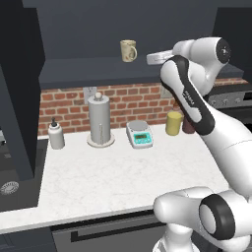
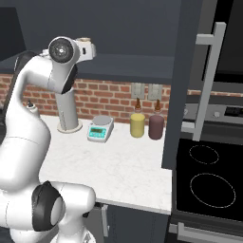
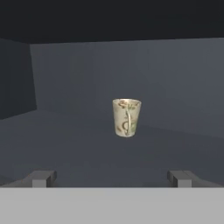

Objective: Gather all objects into one cabinet and sort the glasses and bowls to opposite sides.

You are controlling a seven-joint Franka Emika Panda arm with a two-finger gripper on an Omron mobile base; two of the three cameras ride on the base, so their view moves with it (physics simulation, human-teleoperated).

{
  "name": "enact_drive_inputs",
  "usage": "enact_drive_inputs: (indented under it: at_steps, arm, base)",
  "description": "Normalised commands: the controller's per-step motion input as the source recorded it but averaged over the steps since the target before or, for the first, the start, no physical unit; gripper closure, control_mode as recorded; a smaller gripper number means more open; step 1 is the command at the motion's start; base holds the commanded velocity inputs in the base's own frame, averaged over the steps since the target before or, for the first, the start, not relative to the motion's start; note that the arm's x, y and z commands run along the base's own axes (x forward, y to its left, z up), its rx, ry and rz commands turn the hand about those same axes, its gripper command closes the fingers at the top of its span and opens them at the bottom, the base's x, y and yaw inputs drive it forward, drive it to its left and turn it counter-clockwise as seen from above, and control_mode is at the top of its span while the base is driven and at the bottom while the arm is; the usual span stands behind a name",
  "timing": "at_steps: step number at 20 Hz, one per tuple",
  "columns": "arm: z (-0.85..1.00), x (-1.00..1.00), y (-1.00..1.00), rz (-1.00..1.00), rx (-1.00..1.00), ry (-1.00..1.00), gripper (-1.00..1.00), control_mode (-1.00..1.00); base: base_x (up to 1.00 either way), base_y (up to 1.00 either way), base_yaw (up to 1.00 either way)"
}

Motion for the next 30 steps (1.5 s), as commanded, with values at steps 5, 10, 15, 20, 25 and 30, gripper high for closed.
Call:
enact_drive_inputs:
  at_steps: [5,10,15,20,25,30]
  arm:
    - [0.00,0.51,-0.08,0.00,0.06,0.00,-1.00,-1.00]
    - [0.00,0.58,0.00,0.00,0.01,0.04,-1.00,-1.00]
    - [0.00,0.50,0.00,0.00,0.00,0.02,-1.00,-1.00]
    - [0.00,0.40,0.00,0.00,0.00,0.02,-1.00,-1.00]
    - [0.00,0.38,0.00,0.00,0.00,0.02,-1.00,-1.00]
    - [0.00,0.33,0.00,0.00,0.00,0.01,-1.00,-1.00]
  base:
    - [0.00,0.00,0.00]
    - [0.00,0.00,0.00]
    - [0.00,0.00,0.00]
    - [0.00,0.00,0.00]
    - [0.00,0.00,0.00]
    - [0.00,0.00,0.00]
